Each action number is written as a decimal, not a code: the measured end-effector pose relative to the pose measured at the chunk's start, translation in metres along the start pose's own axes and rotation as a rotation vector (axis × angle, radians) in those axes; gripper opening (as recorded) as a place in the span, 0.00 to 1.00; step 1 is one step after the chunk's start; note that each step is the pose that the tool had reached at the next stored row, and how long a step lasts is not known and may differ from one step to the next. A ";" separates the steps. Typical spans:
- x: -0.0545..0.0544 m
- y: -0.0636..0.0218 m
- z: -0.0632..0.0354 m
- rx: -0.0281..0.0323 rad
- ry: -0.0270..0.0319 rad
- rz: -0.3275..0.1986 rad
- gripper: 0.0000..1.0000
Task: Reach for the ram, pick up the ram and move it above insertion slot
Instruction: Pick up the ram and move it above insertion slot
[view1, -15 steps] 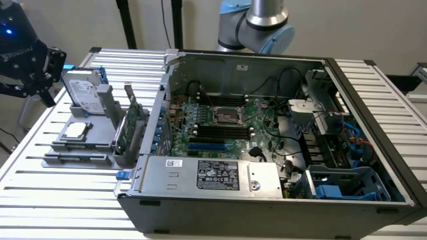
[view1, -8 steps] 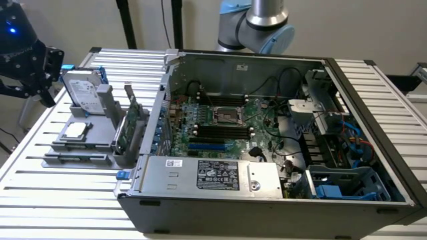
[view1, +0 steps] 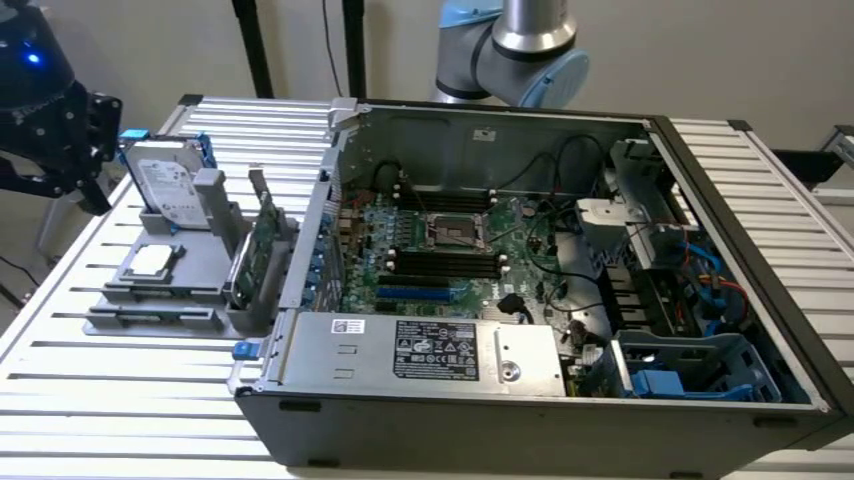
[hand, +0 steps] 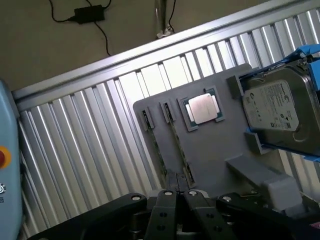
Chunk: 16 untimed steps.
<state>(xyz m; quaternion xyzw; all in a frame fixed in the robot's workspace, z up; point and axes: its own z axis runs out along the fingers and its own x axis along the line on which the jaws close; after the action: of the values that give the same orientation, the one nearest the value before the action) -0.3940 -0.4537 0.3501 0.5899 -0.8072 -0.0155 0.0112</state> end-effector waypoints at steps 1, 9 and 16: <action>0.000 0.0000 0.0001 0.0000 0.0007 -0.018 0.11; 0.000 -0.0001 0.0021 0.0005 0.0061 -0.163 0.11; 0.000 -0.0002 0.0057 0.0021 0.0106 -0.290 0.11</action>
<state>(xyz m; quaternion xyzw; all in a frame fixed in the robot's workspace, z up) -0.3939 -0.4537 0.3445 0.7005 -0.7134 -0.0130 0.0125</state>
